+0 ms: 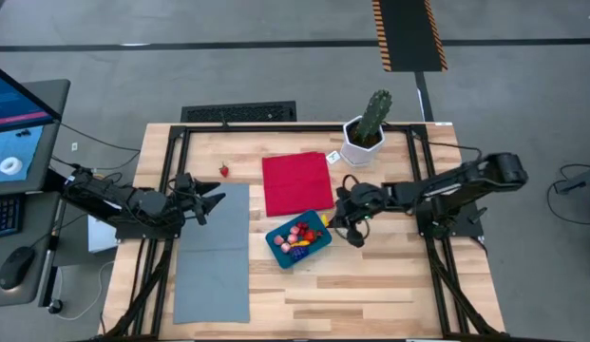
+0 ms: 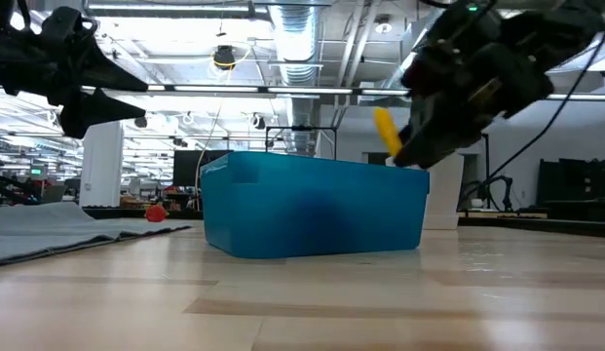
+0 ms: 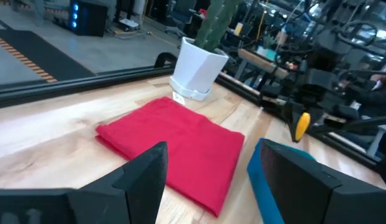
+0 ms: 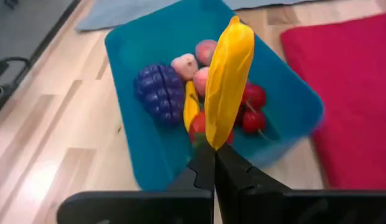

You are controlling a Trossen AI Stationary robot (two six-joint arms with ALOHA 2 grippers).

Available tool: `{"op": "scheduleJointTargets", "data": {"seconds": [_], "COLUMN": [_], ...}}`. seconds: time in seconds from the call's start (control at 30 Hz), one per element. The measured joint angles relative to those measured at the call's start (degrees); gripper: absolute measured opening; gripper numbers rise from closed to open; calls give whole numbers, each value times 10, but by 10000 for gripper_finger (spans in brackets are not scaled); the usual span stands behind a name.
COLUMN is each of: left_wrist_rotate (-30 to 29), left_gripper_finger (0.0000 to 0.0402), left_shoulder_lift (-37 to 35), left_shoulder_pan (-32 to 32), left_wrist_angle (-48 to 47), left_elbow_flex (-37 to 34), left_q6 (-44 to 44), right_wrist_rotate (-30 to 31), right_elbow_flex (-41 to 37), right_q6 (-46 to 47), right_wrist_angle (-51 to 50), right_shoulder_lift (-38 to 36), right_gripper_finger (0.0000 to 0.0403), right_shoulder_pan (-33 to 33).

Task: Pick and placing Produce into tupperware
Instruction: Put the corn into the blue bin

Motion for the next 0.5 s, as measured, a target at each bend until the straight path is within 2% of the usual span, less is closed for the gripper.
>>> {"op": "scheduleJointTargets", "data": {"seconds": [0.13, 0.27, 0.5], "left_wrist_rotate": [-2, -5, -5], "left_gripper_finger": [245, 245, 245], "left_shoulder_lift": [0, 0, 0], "left_shoulder_pan": [0, 0, 0], "left_wrist_angle": [-19, -29, -48], "left_elbow_flex": [0, 0, 0], "left_q6": [-5, -13, -23], "right_wrist_rotate": [0, 0, -3], "right_elbow_flex": [58, 126, 208], "right_q6": [-32, -48, -54], "right_wrist_angle": [-6, -71, -134], "right_shoulder_lift": [68, 125, 211], "right_gripper_finger": [21, 27, 74], "right_shoulder_pan": [9, 11, 18]}}
